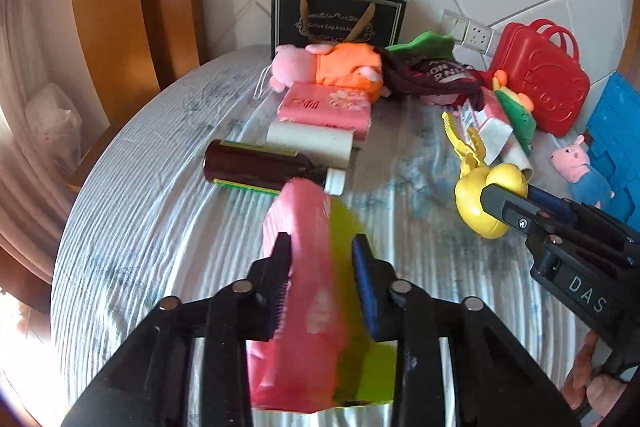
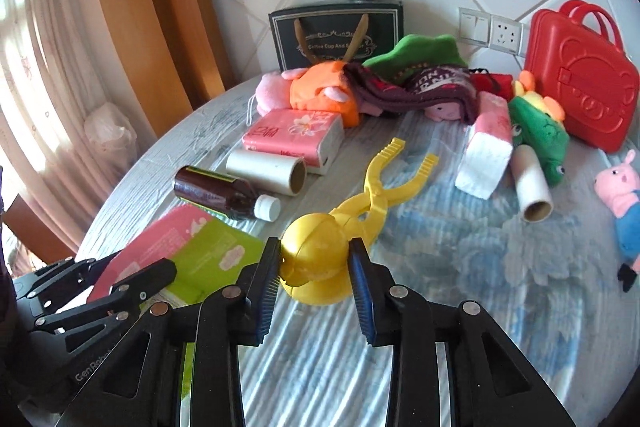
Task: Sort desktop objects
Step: 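Hold the wipe pack in the left tool while the right tool grasps the duck clip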
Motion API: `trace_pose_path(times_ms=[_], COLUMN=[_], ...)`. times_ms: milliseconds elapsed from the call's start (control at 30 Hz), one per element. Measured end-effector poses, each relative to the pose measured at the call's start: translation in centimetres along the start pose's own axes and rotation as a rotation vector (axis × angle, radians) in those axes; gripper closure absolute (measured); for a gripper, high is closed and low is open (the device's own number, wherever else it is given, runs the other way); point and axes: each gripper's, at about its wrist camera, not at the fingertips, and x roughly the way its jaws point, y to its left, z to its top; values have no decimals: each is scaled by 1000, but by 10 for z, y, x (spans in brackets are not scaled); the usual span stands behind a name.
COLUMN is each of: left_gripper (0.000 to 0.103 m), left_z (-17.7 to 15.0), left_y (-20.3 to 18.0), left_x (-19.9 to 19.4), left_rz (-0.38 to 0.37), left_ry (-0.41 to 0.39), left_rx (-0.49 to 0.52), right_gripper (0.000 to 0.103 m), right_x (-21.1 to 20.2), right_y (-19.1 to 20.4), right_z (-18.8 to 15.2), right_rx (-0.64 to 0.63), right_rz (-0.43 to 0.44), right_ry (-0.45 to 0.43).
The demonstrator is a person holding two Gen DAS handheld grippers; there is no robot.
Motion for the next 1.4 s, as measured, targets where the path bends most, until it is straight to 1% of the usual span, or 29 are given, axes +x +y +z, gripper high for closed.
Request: trace_pose_path(times_ms=[67,133,200,267,333,400,467,600,667,733,767,800,833,900,933,967,1033,1067,1100,1133,1200,1267,1333,1400], left_gripper=[98,98,98,98,98,98,98,97,96,92,84,71,61,20,12,6,6,3,0,0,0,0,0,0], left_z=[11,18,21,16,6,-6,-19,-34,-37,-37,-35,-34,-32,-28,-28,-30,-39,-47,-54,-57,-64,-68,-71,-73], left_y=[-18,-38,-51,-54,-49,-38,-25,-5,2,10,13,16,17,14,11,8,4,3,6,8,7,8,9,8], left_x=[-17,-32,-43,-52,-53,-50,-43,-21,-8,6,12,18,24,38,47,57,81,94,103,99,97,95,94,92], left_rz=[-23,-11,-3,32,65,114,136,117,111,102,91,73,51,-8,-34,-37,-19,-24,-66,-87,-95,-102,-101,-96], left_ry=[-39,-74,-88,-89,-51,9,69,186,209,242,248,252,261,269,282,303,380,431,471,422,378,347,326,307], left_rx=[14,40,55,45,38,22,9,21,43,60,72,87,106,155,182,206,252,268,250,245,280,272,261,254], right_gripper=[70,70,70,70,70,70,70,70,70,70,70,70,70,69,66,64,63,60,59,58,55,42,36,34], right_x=[-21,-41,-57,-68,-71,-67,-58,-34,-21,-11,-7,-1,4,12,13,14,15,16,17,18,19,19,19,19], right_y=[-9,-21,-35,-50,-60,-68,-73,-72,-69,-65,-62,-60,-58,-54,-51,-49,-45,-44,-45,-44,-43,-42,-43,-44], right_z=[2,5,6,2,-9,-24,-41,-68,-77,-83,-87,-89,-90,-95,-97,-99,-102,-104,-106,-109,-113,-117,-118,-117], right_rx=[-9,-10,-10,-14,-31,-36,-34,-19,-15,-12,-4,9,26,63,80,92,122,140,160,174,186,194,201,207], right_rz=[-7,-10,-13,-2,12,41,62,72,58,34,25,16,9,-9,-25,-40,-67,-72,-76,-84,-98,-110,-113,-121], right_ry=[-34,-62,-80,-69,-39,4,50,136,164,174,184,197,208,227,224,219,221,225,229,235,246,251,252,247])
